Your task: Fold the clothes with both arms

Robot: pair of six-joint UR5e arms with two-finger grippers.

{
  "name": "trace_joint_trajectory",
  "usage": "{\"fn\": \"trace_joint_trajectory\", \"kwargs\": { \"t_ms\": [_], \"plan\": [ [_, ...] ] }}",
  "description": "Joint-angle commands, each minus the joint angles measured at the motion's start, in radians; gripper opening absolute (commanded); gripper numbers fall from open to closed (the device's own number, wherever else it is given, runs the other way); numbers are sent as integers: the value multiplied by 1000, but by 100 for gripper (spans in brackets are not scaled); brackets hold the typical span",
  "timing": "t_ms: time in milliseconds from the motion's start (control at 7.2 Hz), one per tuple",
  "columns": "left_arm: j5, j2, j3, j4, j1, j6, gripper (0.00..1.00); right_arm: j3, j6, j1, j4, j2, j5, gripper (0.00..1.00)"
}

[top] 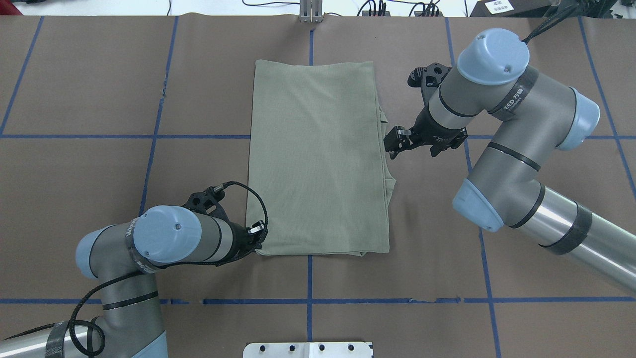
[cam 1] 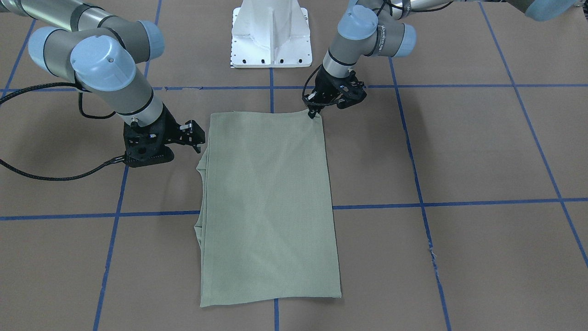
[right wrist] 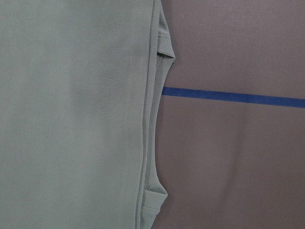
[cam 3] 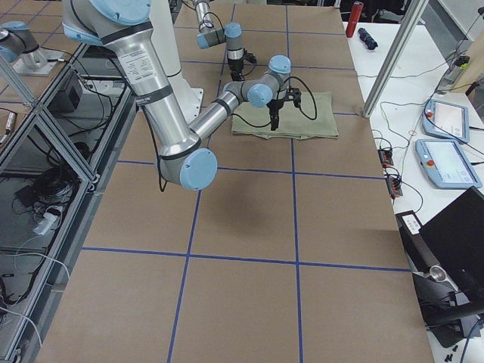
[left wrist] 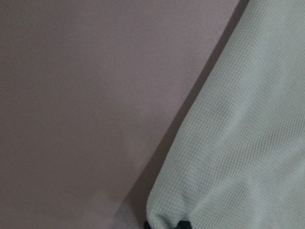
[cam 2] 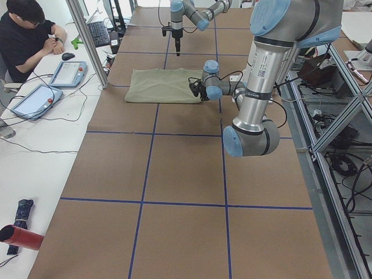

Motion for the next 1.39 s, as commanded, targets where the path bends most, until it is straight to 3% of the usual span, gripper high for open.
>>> {"fn": "trace_joint_trajectory", "kwargs": {
  "t_ms": [0, 416, 694, 833, 1249],
  "plan": [
    [19, 2, -3, 0, 0, -31, 0, 10, 11, 0, 4, -5, 0, 100],
    [19, 4, -23, 2, 0, -34, 0, 51, 145, -49, 11, -26, 3, 100],
    [19, 2, -61, 63, 3, -35, 0, 119, 386, -144, 16, -59, -15, 100],
    [19, 2, -65, 63, 5, -35, 0, 145, 566, -217, 15, -59, -85, 100],
    [19, 4, -65, 63, 6, -35, 0, 150, 945, -464, 2, -65, -402, 100]
  ]
}}
